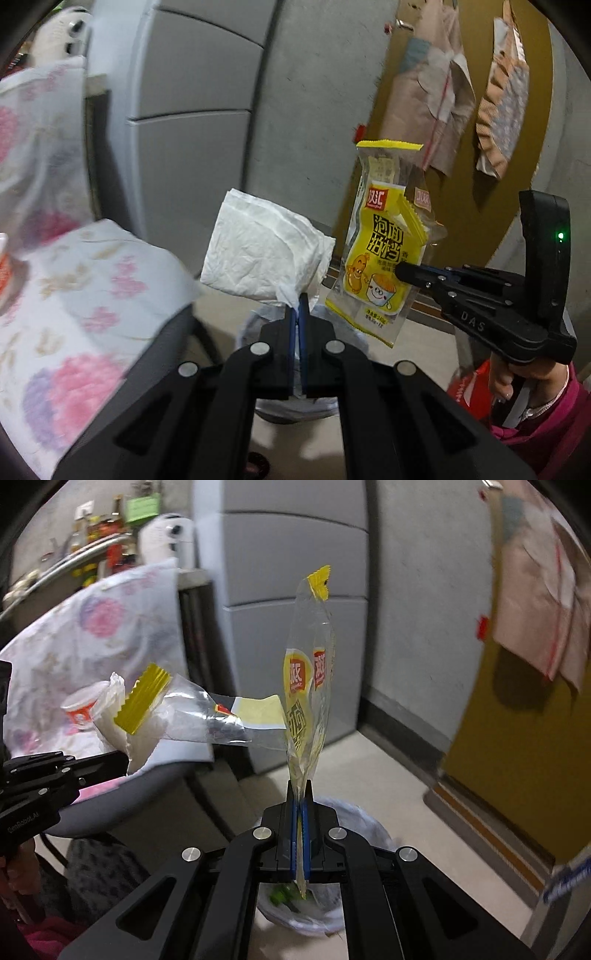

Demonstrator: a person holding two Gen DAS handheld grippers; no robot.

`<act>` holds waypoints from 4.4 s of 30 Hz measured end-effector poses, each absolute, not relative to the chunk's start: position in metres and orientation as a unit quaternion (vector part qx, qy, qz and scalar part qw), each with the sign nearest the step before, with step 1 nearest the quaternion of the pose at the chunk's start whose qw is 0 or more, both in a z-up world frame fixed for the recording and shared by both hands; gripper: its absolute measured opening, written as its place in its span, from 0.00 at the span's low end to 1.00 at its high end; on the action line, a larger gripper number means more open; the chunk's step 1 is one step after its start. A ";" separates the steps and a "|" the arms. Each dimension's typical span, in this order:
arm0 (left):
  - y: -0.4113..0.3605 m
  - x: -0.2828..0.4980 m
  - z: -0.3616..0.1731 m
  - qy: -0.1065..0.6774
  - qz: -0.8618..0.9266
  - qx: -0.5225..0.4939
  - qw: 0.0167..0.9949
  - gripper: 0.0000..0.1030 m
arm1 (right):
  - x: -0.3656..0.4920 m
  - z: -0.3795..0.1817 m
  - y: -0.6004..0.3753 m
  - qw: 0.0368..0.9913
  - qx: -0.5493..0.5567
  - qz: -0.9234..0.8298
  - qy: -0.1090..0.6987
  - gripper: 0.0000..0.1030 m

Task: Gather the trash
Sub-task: 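Carry tissue and wrapper to the bin and open both tools, then return to the chair and grasp the noodle cup rim with the right tool, then grasp the clear plastic tray with the left tool while the right tool holds the cup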

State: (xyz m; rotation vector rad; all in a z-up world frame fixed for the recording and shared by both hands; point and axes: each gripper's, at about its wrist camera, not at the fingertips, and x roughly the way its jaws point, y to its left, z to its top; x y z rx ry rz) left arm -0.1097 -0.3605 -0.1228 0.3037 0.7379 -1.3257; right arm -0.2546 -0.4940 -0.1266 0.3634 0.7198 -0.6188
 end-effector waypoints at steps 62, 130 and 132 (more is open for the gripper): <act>-0.138 0.011 -0.082 0.340 -0.284 0.067 0.894 0.69 | -0.067 -0.072 -0.358 0.941 0.106 -0.081 0.311 0.50; -0.073 0.051 -0.092 0.356 -0.175 0.024 0.918 0.04 | -0.027 -0.107 -0.379 0.886 0.236 -0.088 0.390 0.05; -0.078 0.049 -0.095 0.362 -0.178 0.028 0.915 0.04 | -0.033 -0.112 -0.383 0.882 0.248 -0.088 0.390 0.05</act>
